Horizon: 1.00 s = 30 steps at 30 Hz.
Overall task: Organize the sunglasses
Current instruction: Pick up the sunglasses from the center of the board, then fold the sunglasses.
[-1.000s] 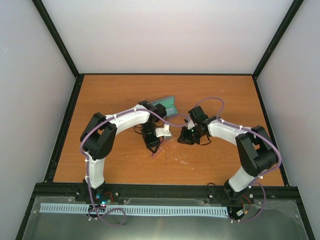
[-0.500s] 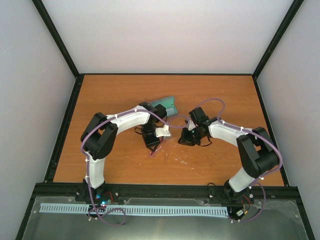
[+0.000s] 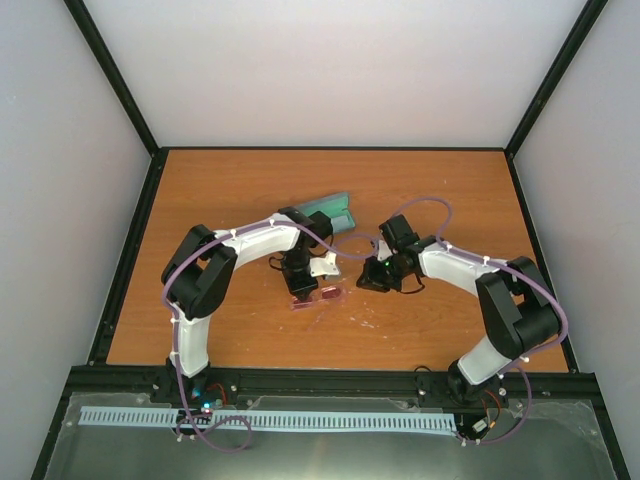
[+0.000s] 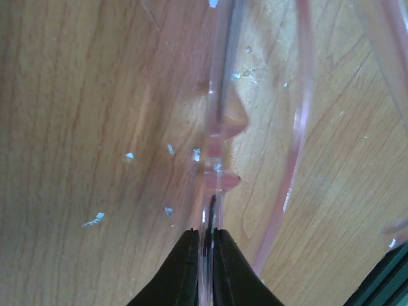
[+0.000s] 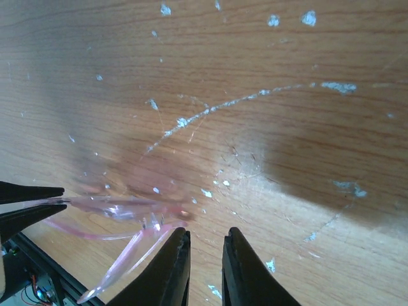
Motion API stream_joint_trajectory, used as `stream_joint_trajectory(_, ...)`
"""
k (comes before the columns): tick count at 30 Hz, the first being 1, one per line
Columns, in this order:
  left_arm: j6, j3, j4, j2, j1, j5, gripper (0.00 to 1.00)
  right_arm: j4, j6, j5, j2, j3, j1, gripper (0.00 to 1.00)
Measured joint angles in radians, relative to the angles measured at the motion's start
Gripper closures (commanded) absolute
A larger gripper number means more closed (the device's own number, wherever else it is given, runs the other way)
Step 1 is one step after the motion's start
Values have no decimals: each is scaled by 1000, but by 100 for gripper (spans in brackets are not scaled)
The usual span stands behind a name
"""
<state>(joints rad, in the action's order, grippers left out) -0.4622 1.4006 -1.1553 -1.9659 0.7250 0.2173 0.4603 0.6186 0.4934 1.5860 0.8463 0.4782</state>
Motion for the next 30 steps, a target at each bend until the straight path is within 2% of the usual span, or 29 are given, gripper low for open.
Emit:
stream_joint_trajectory(5,-3,19,5,0,0,-11,95,-41,13,-1,-40,-24,0,90)
stream_joint_trajectory(8,-10,51,6,0,-3,17,96,-62,11,-13,-115,-57,-3,97)
stream_joint_trajectory(10,-22,79,6,0,-17,65,98,-68,3,-26,-207,-95,-18,97)
stream_joint_trajectory(13,-53,127,-2,-6,-41,144,99,-65,-18,-48,-402,-170,-60,97)
stream_joint_trajectory(17,-104,183,-32,-45,-68,214,99,-20,-62,-67,-760,-238,-90,97)
stream_joint_trajectory(20,-131,225,-61,-86,-74,253,99,-35,-68,-42,-987,-264,-91,97)
stream_joint_trajectory(22,-144,272,-88,-119,-75,283,99,-79,-46,8,-1069,-296,-91,97)
stream_joint_trajectory(24,-151,307,-101,-137,-75,303,99,-133,-15,75,-1060,-343,-90,92)
stream_joint_trajectory(26,-158,342,-111,-148,-75,318,99,-140,-1,122,-998,-373,-90,77)
stream_joint_trajectory(27,-161,357,-117,-150,-75,326,99,-129,-5,138,-955,-375,-90,74)
stream_joint_trajectory(29,-166,382,-125,-150,-75,338,99,-95,-32,153,-865,-359,-90,78)
stream_joint_trajectory(30,-167,385,-126,-150,-75,338,99,-77,-42,155,-836,-347,-90,86)
